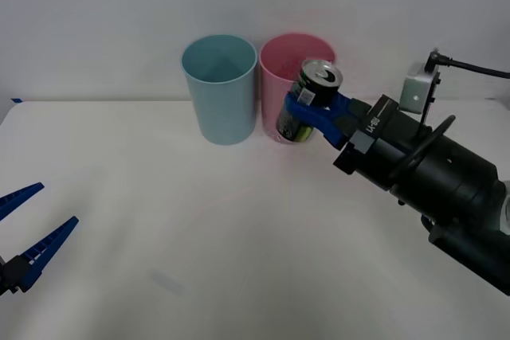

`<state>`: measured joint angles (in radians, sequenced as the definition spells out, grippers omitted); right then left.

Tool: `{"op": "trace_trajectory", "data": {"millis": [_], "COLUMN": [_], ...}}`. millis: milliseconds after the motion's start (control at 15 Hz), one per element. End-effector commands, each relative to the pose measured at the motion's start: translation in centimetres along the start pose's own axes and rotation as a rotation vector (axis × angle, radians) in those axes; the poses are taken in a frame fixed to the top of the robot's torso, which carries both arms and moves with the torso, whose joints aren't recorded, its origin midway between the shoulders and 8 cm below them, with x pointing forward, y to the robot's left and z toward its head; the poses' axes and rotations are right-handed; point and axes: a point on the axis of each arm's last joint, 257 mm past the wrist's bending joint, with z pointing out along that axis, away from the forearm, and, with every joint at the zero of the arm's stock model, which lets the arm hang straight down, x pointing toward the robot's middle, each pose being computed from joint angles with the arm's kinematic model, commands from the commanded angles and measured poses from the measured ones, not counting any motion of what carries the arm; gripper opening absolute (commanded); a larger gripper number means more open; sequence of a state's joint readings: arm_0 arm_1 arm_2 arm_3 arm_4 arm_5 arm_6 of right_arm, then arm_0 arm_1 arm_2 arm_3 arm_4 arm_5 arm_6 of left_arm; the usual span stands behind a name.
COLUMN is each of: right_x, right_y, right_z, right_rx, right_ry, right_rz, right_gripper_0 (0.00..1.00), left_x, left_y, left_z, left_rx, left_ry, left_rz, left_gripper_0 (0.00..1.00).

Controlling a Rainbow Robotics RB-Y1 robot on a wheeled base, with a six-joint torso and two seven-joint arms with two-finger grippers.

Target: Grasp the object on the table and drop it into the matching bin: aluminum can to the light blue bin, PET bottle to the pink bin.

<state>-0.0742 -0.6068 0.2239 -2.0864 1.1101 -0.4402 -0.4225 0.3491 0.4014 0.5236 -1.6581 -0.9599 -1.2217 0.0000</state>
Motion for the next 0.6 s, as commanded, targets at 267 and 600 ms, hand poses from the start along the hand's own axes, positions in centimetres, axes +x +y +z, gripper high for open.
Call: {"op": "trace_trajectory", "data": {"millis": [267,600], "right_x": [-1.5,-0.9], "right_y": [-4.2,-8.1], "right_z": [5.9,12.5], "right_rx": [-0.006,0.034], "right_ry": [0.001,0.025], "right_rz": [-0.045,-0.060], "right_gripper_0": [0.00,0.00], "left_x": [0.0,0.0], "left_y": [0.0,0.0], "left_z": [0.0,0.0], "left_rx": [0.000,0.000], "left_ry": [0.000,0.000], "left_rz": [0.000,0.000], "left_gripper_0": [1.00,1.00]}}
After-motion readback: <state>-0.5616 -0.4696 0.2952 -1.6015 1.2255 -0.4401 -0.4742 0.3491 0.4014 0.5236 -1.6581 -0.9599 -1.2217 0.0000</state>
